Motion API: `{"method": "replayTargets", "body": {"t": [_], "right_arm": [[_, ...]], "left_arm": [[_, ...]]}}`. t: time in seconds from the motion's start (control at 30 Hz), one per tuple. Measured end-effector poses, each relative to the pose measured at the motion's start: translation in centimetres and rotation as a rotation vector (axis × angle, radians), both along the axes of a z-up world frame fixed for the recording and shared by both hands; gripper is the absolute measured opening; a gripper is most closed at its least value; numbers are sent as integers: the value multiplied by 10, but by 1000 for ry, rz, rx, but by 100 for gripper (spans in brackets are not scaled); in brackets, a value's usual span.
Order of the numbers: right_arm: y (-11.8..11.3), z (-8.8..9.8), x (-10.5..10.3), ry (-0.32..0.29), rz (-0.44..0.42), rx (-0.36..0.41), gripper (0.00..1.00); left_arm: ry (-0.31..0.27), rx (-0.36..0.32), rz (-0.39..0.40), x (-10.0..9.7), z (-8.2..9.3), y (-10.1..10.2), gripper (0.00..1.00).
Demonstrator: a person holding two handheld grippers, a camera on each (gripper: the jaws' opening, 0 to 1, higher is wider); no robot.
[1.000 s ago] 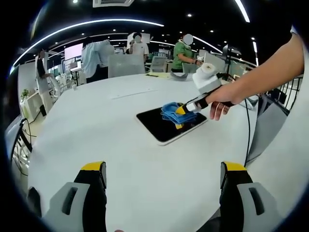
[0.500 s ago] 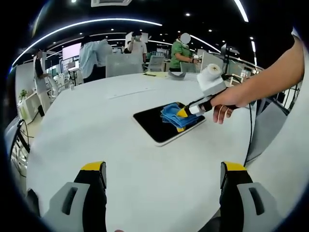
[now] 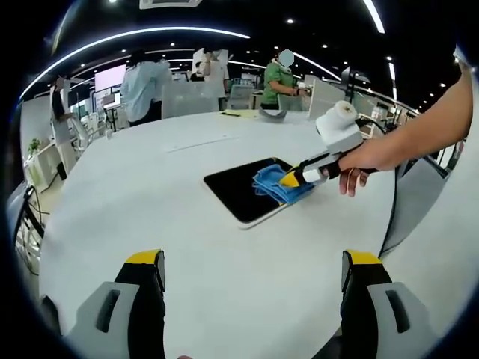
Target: Wipe the mirror surface with the cleaning cloth until all visible marks leave the cleaned area.
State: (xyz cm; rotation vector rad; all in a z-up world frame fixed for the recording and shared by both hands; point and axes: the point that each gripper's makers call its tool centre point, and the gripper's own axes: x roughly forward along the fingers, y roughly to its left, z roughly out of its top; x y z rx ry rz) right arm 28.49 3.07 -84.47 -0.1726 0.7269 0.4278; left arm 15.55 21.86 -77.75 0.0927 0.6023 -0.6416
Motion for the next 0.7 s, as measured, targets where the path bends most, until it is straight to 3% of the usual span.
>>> {"method": "replayTargets", "body": {"t": [0.7], "right_arm": [[2, 0, -13, 10, -24, 4, 15]], "left_arm": [[-4, -2, -6, 3, -1, 3, 99]]}}
